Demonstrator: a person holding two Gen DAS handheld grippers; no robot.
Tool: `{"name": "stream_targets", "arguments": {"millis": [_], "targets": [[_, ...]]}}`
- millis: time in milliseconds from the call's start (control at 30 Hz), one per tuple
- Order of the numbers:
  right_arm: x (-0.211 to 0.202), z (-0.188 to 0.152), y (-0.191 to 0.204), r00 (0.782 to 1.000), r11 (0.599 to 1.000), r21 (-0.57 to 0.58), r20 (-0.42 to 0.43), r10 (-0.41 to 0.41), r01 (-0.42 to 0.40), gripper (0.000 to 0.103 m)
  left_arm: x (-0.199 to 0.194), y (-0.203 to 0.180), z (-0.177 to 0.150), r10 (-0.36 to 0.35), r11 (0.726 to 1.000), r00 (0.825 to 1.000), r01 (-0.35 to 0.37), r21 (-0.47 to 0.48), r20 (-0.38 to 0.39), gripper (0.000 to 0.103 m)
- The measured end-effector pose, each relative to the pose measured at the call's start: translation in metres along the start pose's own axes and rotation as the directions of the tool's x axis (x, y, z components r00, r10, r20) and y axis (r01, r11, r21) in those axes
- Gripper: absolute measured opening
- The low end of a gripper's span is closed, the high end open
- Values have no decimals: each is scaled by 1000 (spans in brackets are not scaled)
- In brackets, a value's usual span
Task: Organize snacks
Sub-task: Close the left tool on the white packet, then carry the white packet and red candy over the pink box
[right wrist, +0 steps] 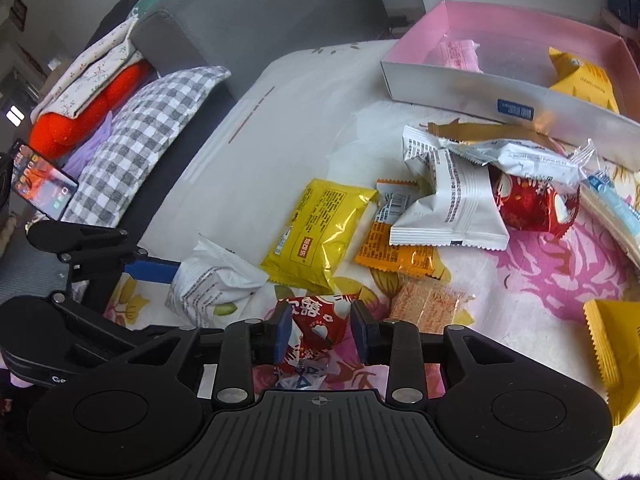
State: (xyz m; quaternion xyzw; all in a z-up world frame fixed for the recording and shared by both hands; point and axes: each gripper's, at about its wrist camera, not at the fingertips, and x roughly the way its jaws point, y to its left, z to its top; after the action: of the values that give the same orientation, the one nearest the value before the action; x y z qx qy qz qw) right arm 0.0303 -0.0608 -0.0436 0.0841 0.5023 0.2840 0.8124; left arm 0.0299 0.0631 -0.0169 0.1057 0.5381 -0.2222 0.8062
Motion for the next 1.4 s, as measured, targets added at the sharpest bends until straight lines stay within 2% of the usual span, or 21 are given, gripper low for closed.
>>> {"name": "stream_targets", "arguments": {"millis": [100,267,367,400,433,600,767,867,1000,1133,1233,1400], "targets": [[6,-1,4,1000,1000,-15,-14,7,-7,58,5,0,-1,4,1000,1000,-4,3,-25,59],[20,-8,15,998,995,-82,-18,-53,51,58,6,5,-1,0,999,1000,0,-32,-24,57],[23,-10,19,997,989,-123,9,-77,78,55,5,11,-1,8,998,1000,-9,-67,-12,54],[23,-10,20,996,988,-130,16,-88,89,44,4,12,-1,6,997,1000,-7,-76,-10,52],[24,-10,20,995,986,-133,21,-96,98,37,4,14,0,4,996,1000,-5,-88,-6,50],[18,-8,19,995,987,-125,38,-96,100,32,4,19,0,-2,990,1000,3,-144,7,47],[6,-6,21,994,988,-123,70,-82,90,32,5,18,1,18,987,999,-13,-163,30,40],[-1,-5,20,993,989,-117,85,-82,92,32,4,22,3,7,981,999,-1,-194,31,36],[-9,-4,17,993,991,-102,91,-74,83,32,9,28,4,-17,966,1000,22,-258,22,44],[-13,-3,17,993,993,-95,94,-65,74,32,14,27,7,-8,956,1000,13,-295,17,62],[-16,-2,16,993,993,-88,96,-67,76,32,17,25,8,13,952,1000,-7,-306,18,63],[-16,-2,12,993,994,-72,87,-79,85,32,23,27,8,43,930,999,-36,-365,10,63]]}}
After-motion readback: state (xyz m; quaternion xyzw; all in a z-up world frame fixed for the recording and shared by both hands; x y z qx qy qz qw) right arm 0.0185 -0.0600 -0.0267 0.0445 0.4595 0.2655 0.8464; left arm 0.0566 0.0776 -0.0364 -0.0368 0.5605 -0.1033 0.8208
